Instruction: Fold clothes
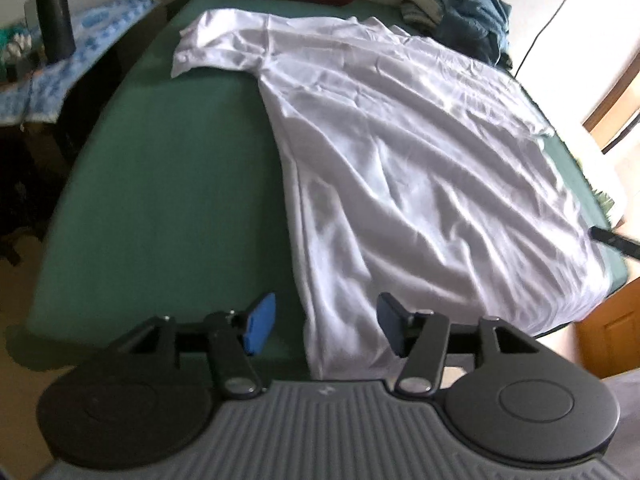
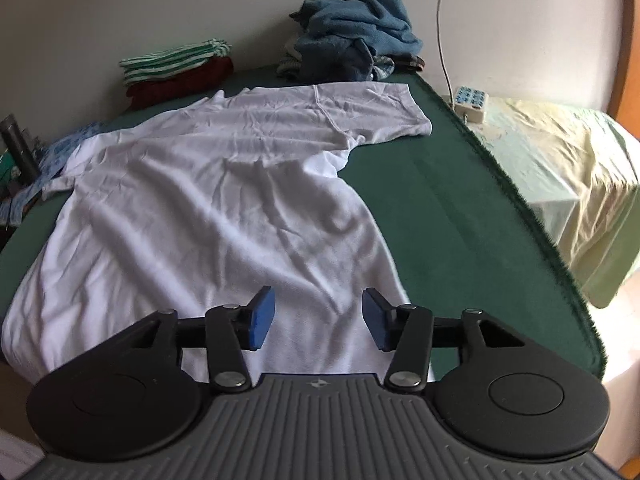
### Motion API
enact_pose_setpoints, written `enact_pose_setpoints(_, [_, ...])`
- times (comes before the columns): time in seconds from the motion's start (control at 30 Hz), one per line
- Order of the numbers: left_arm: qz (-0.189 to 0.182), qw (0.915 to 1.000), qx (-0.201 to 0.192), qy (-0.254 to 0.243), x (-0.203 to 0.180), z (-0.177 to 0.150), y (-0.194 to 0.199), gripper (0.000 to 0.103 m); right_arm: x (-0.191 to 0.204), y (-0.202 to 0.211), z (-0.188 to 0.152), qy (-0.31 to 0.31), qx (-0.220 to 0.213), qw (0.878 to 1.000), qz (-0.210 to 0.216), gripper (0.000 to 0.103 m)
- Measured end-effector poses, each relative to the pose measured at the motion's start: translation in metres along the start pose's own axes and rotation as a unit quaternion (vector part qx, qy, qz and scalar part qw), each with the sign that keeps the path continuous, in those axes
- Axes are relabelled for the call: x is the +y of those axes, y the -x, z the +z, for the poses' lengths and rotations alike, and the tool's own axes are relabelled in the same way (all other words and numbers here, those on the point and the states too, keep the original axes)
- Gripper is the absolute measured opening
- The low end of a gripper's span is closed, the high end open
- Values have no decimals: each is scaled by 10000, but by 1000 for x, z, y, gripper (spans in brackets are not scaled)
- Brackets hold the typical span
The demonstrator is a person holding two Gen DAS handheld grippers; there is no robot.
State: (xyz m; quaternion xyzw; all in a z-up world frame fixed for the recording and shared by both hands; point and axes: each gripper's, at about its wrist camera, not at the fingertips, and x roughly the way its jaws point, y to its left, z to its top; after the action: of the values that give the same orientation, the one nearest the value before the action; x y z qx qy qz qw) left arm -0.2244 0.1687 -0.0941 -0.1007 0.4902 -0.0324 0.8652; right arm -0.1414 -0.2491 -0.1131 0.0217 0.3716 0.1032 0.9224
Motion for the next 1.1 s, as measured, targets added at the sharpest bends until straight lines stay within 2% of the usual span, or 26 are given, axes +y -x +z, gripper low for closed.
enact_pose_setpoints(0.07, [111,9998,116,-106,-8,-5,-6,58,-9,-1,-2,10,102,9999,35,51])
enact_pose_setpoints(0.1, [159,9996,116,-200,-13,-6,-8,53,-13,-2,-2,0,171,9998,51,51])
enact_pose_setpoints(0.13, [207,9993,117,-293,-19,-8,-10,53,-18,-3,-3,-17,230,9997,58,51])
enact_pose_setpoints(0.23, [351,9977,120,-573,-36,-13,-16,47,-33,-2,-8,-118,311,9994,42,51])
enact_pose_setpoints(0.3, [441,9961,92,-760,-46,-15,-16,23,-44,1,-12,-228,349,9991,48,51])
enact_pose_setpoints(0.33, [438,9961,85,-761,-49,-15,-16,17,-49,2,-14,-276,372,9989,50,51])
enact_pose_setpoints(0.37, [431,9964,75,-724,-53,-14,-17,1,-53,3,-16,-308,397,9987,47,51])
enact_pose_setpoints(0.5, [611,9958,60,-684,-57,-14,-16,0,-66,8,-23,-364,327,9987,112,50])
enact_pose_setpoints(0.57, [758,9946,25,-705,-62,-15,-15,0,-68,10,-26,-314,286,9989,197,38])
enact_pose_setpoints(0.6, [835,9937,-1,-741,-62,-14,-12,0,-67,10,-27,-214,285,9990,264,16])
enact_pose_setpoints(0.63, [912,9928,-27,-778,-61,-14,-9,0,-67,10,-27,-193,300,9987,363,7])
enact_pose_setpoints(0.7, [1062,9907,-85,-841,-59,-11,-1,0,-71,10,-25,-372,373,9965,644,2])
enact_pose_setpoints(0.8, [1186,9896,-172,-799,-43,-6,25,1,-74,11,-20,-625,479,9907,1106,2])
enact_pose_setpoints(0.93, [1368,9851,-194,-1023,-35,-10,50,1,-60,23,-16,-452,662,9813,1751,2])
enact_pose_setpoints(1.1, [1588,9804,201,-1151,-39,-31,13,2,-53,16,-29,-76,1152,9791,1675,2])
